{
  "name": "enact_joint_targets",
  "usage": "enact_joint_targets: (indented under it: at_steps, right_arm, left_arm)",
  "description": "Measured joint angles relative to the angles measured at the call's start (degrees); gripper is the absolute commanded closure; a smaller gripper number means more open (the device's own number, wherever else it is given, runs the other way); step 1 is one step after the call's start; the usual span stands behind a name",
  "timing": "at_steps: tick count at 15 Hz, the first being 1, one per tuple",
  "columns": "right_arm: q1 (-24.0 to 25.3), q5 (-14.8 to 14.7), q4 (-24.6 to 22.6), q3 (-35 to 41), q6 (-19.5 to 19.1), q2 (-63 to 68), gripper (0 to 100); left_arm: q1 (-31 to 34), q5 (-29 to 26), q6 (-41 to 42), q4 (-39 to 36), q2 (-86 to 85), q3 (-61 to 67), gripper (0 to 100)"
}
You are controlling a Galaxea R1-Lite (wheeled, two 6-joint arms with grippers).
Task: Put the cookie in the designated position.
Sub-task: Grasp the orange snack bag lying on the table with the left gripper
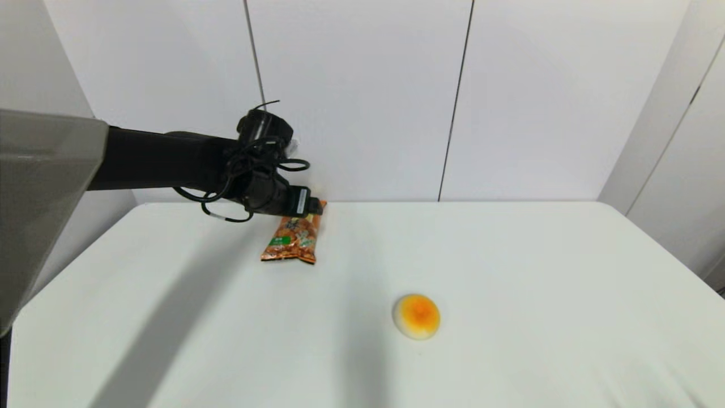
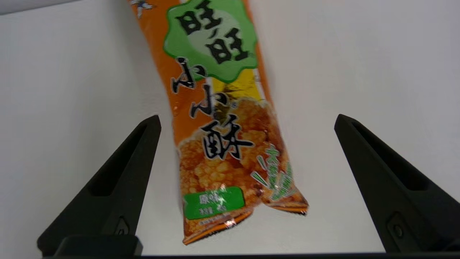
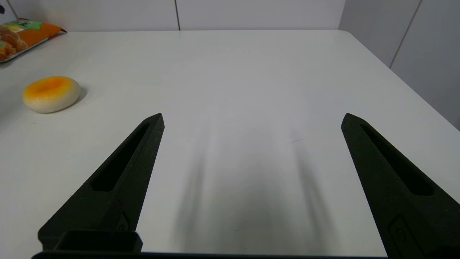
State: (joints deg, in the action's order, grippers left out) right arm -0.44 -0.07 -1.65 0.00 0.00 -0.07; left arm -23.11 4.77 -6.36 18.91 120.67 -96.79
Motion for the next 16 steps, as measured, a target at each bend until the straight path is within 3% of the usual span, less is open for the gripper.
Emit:
enact_joint_targets:
  at_steps: [5, 16]
  right_arm:
    - [0.00, -0.02, 0.00, 0.00, 0.00, 0.00, 0]
    - [0.00, -0.02, 0.00, 0.00, 0.00, 0.00, 0]
  left_arm:
    - [0.10, 2.65, -0.68, 3.91, 3.77, -5.02, 0]
    - [0.27, 5.78, -1.43, 4.24, 9.47, -7.69, 0]
